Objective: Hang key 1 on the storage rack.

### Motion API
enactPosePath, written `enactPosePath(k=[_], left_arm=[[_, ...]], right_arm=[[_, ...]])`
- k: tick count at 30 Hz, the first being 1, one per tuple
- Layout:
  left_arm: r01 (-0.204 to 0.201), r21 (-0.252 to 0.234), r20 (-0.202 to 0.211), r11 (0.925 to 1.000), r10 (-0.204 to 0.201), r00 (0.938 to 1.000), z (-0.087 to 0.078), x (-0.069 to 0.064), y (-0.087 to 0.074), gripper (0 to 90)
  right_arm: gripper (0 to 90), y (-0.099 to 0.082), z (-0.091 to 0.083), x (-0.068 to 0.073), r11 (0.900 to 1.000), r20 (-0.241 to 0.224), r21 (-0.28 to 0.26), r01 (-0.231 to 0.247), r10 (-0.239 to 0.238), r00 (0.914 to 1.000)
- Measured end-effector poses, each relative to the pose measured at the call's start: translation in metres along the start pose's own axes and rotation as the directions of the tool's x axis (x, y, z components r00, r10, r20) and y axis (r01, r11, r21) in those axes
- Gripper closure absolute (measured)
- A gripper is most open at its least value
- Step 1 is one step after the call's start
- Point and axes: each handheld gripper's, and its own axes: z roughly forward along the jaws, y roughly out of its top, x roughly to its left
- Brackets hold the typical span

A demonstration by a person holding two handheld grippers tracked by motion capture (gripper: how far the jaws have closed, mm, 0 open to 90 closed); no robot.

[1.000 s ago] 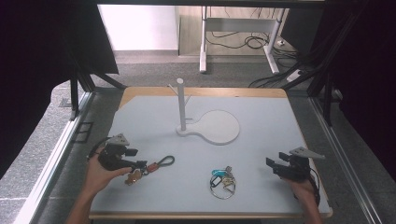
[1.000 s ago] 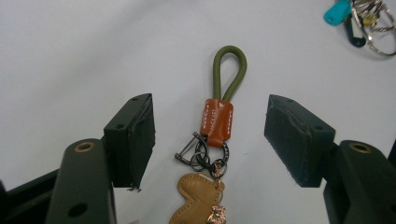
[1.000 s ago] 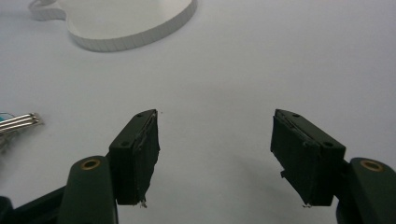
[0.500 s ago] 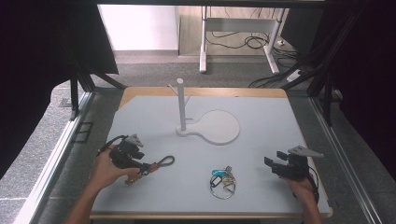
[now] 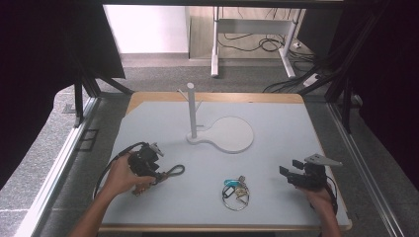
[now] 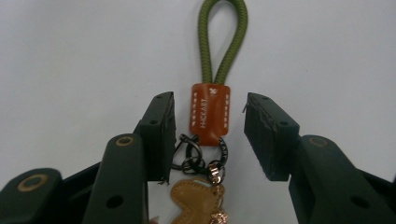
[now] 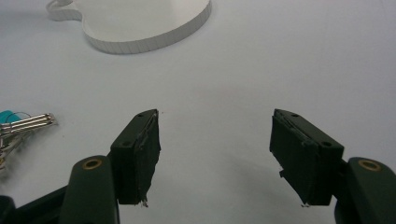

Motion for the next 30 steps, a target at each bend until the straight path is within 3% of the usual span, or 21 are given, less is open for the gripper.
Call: enactPosePath(k=[7,15,22,29,30], left_arm=[[-0.033,0.09,-0.022,0.9954,0.035,0.9992,0.01,0.0,0.008,54.3],[-0.055,0.153,-0.038,0.9867,0.062,0.9974,0.025,-0.003,0.012,58.1],[-0.052,0.148,-0.027,0.9876,0.057,0.998,0.026,-0.004,0.014,65.9],[-0.051,0.133,-0.036,0.9897,0.056,0.9978,0.024,-0.004,0.012,66.7],[-0.044,0.114,-0.034,0.9925,0.049,0.9982,0.019,-0.003,0.011,66.7]], right_arm=[[33.5,0.001,0.001,0.003,1.0,-0.01,0.003,0.009,-0.009,0.9999],[33.5,0.001,0.002,0.004,0.9999,-0.011,0.004,0.013,-0.013,0.9999],[33.4,0.002,0.004,0.006,0.9997,-0.01,0.012,0.021,-0.021,0.9997],[33.4,0.001,0.004,0.007,0.9996,-0.004,0.016,0.025,-0.025,0.9997],[33.7,0.001,0.004,0.007,0.9996,-0.003,0.014,0.023,-0.023,0.9997]])
